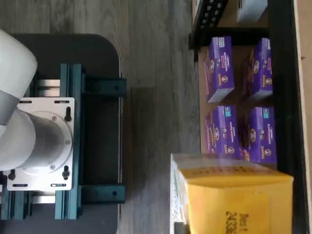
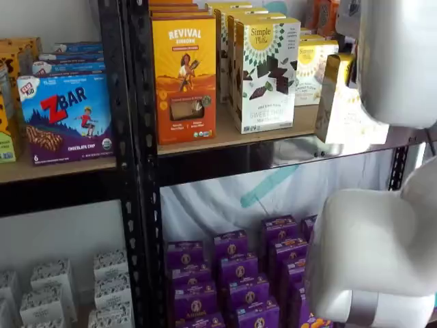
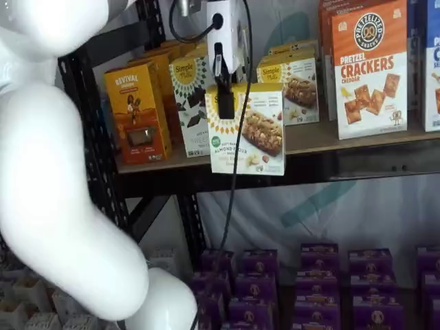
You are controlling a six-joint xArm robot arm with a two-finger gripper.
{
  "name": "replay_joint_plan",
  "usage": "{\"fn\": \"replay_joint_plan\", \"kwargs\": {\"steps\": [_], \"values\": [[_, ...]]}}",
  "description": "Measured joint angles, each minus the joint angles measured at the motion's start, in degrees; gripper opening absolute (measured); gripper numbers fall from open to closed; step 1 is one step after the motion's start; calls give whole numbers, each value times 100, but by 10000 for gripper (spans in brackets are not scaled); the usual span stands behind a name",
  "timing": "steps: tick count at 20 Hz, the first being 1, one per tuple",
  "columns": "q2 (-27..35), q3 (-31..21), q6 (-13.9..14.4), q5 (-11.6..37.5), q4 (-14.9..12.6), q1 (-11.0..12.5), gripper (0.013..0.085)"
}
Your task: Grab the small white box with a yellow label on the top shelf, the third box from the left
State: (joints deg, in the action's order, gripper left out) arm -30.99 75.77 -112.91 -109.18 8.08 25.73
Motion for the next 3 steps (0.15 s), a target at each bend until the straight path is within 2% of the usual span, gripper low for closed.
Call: {"fn": "replay_joint_plan", "kwargs": {"steps": [3], "values": [[-78, -82, -21, 1, -13, 16, 330]]}}
